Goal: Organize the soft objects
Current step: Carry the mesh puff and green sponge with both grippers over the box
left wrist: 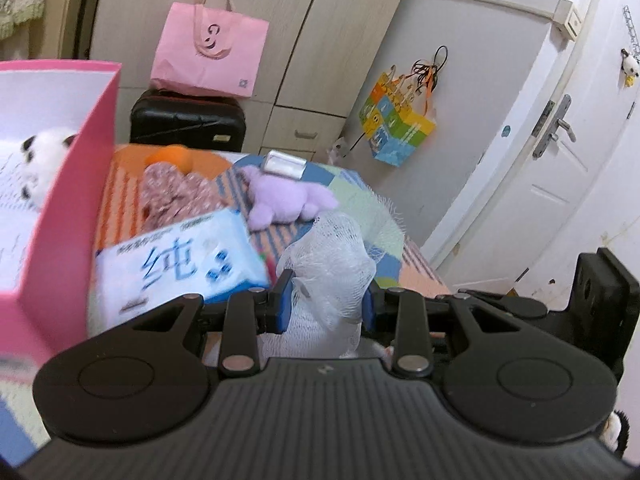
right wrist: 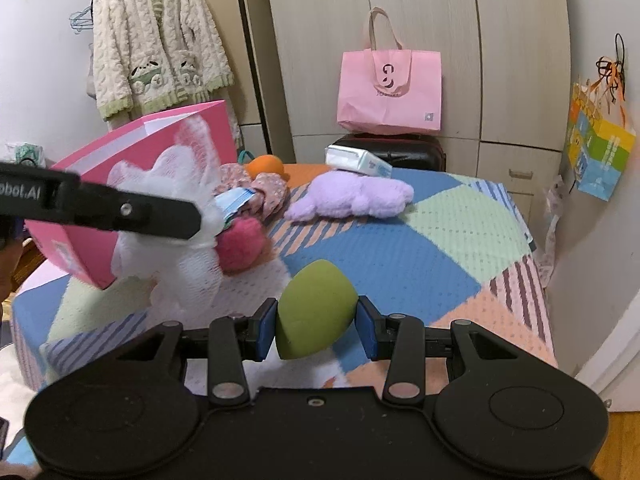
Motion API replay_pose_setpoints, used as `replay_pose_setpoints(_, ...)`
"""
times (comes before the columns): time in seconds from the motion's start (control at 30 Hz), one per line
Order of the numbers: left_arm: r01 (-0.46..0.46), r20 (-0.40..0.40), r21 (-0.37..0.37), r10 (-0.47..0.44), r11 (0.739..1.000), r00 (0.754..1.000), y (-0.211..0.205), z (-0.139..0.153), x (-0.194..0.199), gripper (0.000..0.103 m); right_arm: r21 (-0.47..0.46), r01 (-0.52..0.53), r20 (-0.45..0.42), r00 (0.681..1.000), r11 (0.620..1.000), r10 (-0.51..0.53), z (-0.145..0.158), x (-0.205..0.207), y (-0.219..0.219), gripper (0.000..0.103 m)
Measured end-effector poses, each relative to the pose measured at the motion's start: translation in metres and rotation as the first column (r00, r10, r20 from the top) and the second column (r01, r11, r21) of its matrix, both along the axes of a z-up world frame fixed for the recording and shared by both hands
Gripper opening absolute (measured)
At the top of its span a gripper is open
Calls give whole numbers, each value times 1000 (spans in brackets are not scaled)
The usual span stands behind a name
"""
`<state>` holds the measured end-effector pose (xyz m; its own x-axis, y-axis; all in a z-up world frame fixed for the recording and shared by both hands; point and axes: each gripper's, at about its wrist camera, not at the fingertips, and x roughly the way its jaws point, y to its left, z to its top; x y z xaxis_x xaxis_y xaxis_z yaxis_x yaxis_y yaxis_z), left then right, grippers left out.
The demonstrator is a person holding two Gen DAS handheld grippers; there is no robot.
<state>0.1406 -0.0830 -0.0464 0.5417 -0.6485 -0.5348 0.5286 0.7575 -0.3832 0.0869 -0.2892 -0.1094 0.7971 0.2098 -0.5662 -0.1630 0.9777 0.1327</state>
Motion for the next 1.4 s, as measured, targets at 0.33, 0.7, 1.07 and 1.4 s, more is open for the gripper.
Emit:
replay_pose_setpoints(0.33, -29, -34, 59, 31, 998, 999, 46, 2, -31, 32, 27, -105, -50, 993, 994, 106, 13, -31, 23, 47)
replay_pose_setpoints(0.7, -29, -138, 121, 46, 992, 989, 104, 6, -51, 32, 35, -286, -120, 950, 958, 288, 45, -47, 80, 47)
replay_pose_setpoints(1.07, -31, -89, 208, 51, 978, 995, 152, 26, -66, 32, 45, -420, -114, 899, 906, 423, 81, -46, 135, 47)
replay_pose_setpoints(1.4, -38, -39, 191, 46, 981, 998, 195, 58, -52, 32, -4, -478, -57, 877, 878, 477, 114, -29, 169, 47)
